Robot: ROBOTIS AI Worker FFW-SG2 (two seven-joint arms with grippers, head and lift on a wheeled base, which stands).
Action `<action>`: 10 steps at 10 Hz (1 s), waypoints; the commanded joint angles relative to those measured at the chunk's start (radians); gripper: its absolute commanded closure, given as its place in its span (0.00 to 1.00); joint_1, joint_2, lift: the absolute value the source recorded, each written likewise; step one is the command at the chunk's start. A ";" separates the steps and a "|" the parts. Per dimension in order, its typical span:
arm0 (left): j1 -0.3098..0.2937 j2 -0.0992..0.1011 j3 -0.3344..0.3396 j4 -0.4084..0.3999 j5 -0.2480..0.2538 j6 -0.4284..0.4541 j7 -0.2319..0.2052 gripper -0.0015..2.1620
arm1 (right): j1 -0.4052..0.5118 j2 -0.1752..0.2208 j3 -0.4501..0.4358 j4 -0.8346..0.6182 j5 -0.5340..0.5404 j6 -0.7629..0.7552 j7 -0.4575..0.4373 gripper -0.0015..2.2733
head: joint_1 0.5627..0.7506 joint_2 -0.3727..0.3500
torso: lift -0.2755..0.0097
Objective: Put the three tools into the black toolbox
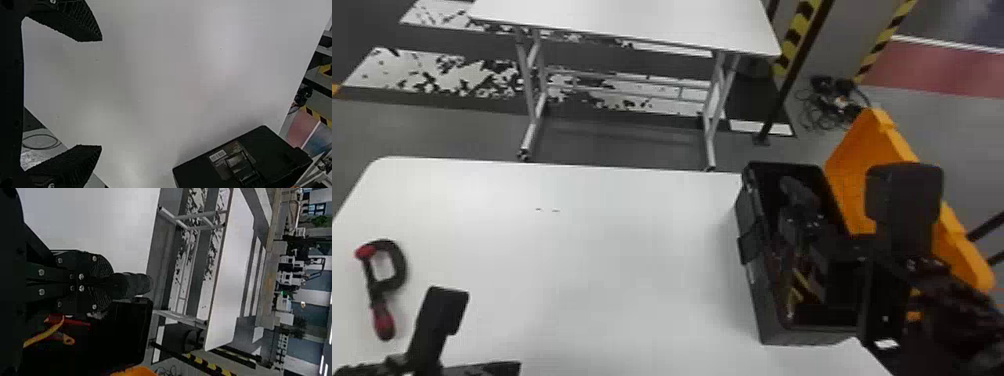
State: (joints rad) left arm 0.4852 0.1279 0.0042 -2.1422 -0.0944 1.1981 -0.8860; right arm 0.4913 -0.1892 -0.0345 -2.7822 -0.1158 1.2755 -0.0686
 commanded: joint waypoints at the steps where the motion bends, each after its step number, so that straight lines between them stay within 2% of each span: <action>1: 0.018 0.001 0.020 0.004 0.001 -0.005 -0.004 0.01 | 0.033 -0.021 -0.053 -0.048 -0.001 -0.006 -0.014 0.99 | 0.70 0.22 | 0.79; 3: 0.046 0.001 0.042 -0.016 0.010 -0.005 -0.010 0.01 | 0.041 -0.075 -0.097 -0.034 0.013 -0.049 -0.039 0.99 | 0.70 0.14 | 0.79; 5: 0.070 0.004 0.071 -0.045 0.033 -0.011 -0.028 0.01 | 0.055 -0.099 -0.131 0.033 -0.002 -0.144 -0.037 0.99 | 0.70 0.10 | 0.79; 6: 0.087 0.002 0.089 -0.067 0.041 -0.011 -0.031 0.01 | 0.053 -0.096 -0.151 0.082 -0.050 -0.218 -0.036 0.99 | 0.70 0.08 | 0.79; 8: 0.095 0.004 0.088 -0.091 0.041 -0.005 -0.036 0.01 | 0.050 -0.045 -0.228 0.179 -0.160 -0.322 -0.013 0.99 | 0.70 0.09 | 0.79; 10: 0.090 0.010 0.086 -0.100 0.041 0.004 -0.042 0.01 | 0.016 -0.009 -0.278 0.271 -0.212 -0.362 0.053 0.99 | 0.70 0.08 | 0.79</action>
State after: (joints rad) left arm 0.5758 0.1361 0.0900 -2.2408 -0.0537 1.1997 -0.9276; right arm 0.5190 -0.2063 -0.3001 -2.5361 -0.3143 0.9220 -0.0162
